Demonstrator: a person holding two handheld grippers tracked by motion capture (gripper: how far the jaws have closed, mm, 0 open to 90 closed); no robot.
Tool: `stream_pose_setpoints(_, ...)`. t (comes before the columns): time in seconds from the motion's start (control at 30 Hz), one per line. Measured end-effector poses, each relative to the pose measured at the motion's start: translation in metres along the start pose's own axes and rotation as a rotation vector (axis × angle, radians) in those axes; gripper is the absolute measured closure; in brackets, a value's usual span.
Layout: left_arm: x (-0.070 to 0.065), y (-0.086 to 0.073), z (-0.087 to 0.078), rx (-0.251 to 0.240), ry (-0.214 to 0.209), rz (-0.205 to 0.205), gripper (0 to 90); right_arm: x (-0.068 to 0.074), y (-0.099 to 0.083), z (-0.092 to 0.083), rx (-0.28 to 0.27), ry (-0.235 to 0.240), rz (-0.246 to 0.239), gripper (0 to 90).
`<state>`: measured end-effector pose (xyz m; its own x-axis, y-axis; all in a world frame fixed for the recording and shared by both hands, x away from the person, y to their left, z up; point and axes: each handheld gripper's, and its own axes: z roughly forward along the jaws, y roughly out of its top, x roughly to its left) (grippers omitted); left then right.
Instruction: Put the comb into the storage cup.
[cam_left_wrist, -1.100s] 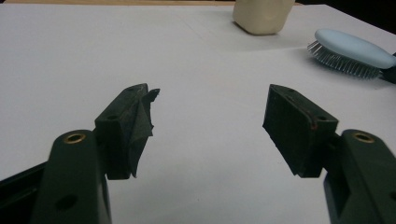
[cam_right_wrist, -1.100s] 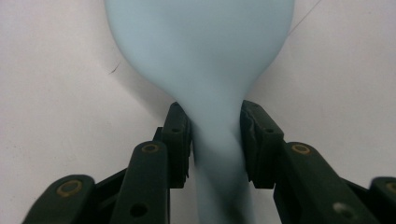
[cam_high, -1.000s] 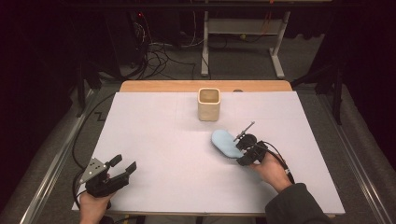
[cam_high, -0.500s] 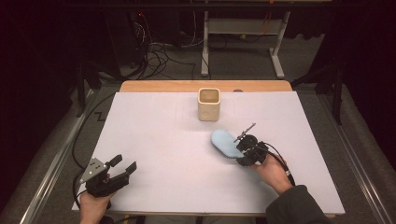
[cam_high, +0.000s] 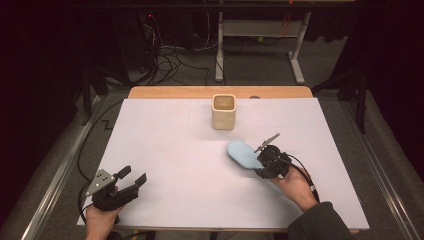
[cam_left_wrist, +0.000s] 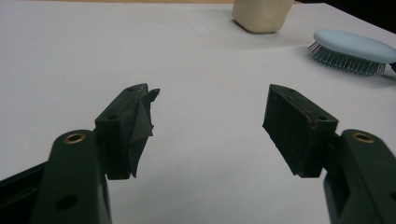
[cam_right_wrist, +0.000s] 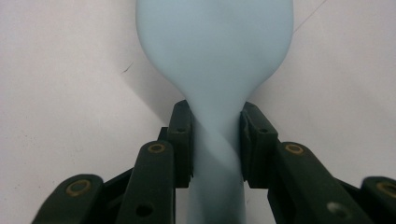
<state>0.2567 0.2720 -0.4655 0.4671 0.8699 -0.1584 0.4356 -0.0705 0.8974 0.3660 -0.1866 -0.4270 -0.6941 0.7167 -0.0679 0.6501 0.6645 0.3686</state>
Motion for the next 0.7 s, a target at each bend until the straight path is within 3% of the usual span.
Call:
stream_pose_setpoints(0.27,0.0,0.0,0.0,0.0,-0.001,0.0,32.9,0.0,-0.01,-0.005,-0.03,0.001,0.019,70.6)
stream_pose_setpoints(0.3,0.0,0.0,0.0,0.0,-0.001,0.001,32.9,-0.001,-0.012,-0.006,-0.044,0.002,0.005,70.6)
stream_pose_setpoints(0.7,-0.001,0.0,0.0,-0.002,0.004,0.002,32.9,-0.004,-0.034,-0.024,-0.135,0.026,0.043,70.6)
